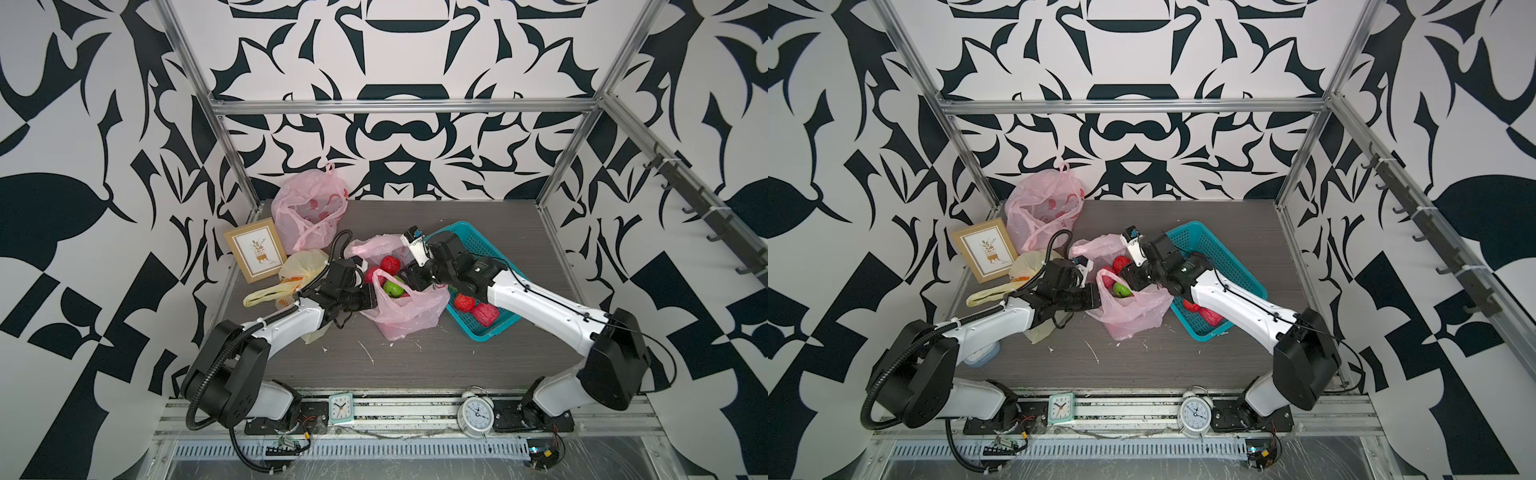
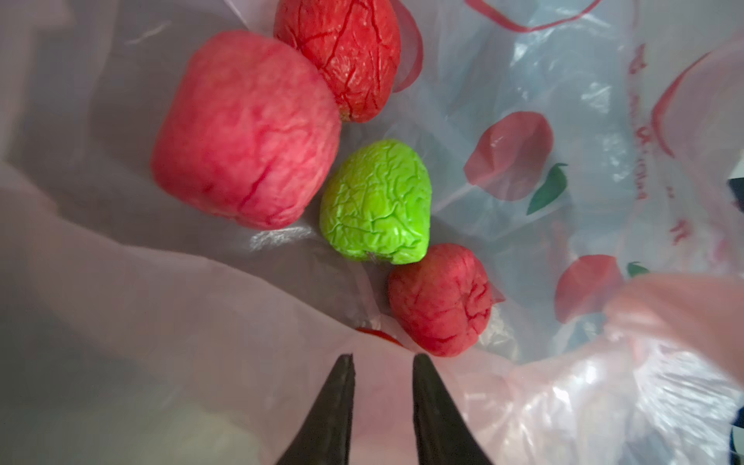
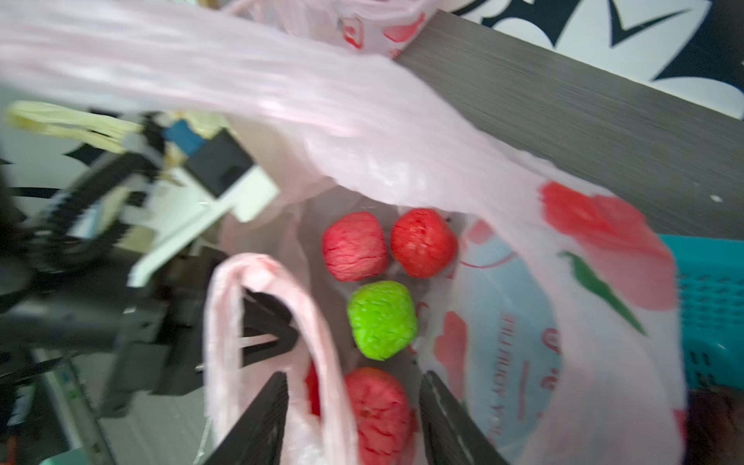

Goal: Untie the knot of a plastic bag & take out the apple
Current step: Untie the plastic bag at the center of the board.

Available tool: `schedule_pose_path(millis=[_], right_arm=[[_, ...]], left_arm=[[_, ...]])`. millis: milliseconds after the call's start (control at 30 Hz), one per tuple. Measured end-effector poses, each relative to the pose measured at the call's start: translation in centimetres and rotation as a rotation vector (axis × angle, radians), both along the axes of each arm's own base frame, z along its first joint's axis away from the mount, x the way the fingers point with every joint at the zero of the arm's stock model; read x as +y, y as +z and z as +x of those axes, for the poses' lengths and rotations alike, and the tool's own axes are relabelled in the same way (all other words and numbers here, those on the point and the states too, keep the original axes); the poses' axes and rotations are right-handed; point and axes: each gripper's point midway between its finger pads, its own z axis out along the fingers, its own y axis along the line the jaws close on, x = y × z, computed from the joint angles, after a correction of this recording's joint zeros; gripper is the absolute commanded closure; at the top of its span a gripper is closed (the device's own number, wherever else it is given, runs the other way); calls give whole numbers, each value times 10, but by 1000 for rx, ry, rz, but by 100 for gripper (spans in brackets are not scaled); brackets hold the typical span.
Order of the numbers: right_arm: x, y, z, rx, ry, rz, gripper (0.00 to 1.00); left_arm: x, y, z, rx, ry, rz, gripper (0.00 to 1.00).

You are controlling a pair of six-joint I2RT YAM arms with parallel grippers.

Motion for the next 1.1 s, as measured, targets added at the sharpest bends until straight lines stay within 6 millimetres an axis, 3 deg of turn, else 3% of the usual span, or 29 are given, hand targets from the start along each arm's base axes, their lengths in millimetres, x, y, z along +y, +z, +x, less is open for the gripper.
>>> schedule_pose_path(millis=[133, 467, 500, 600, 700, 867, 1033, 1100], right_arm=[[17, -4, -13, 44, 49, 44, 46], [31, -32, -4, 106, 60, 50, 43], [32, -32, -3, 104, 67, 48, 47], [36, -30, -3, 103, 109, 55, 84], [39, -28, -9, 120, 162, 62, 95], [32, -20, -41, 121, 248, 73, 93], [28, -6, -103, 94, 368, 41, 90], [29, -11, -122, 105, 398, 20, 89]], left_arm=[[-5, 11, 0, -13, -18, -36, 70], [-15, 38, -3, -51, -47, -129, 68], [-15, 39, -3, -48, -46, -135, 68], [-17, 41, -4, -46, -53, -155, 68], [-18, 44, -3, -56, -56, -164, 68], [-20, 48, 1, -69, -60, -165, 68], [-25, 55, 11, -96, -59, -168, 68], [-24, 51, 13, -94, -55, -162, 68]])
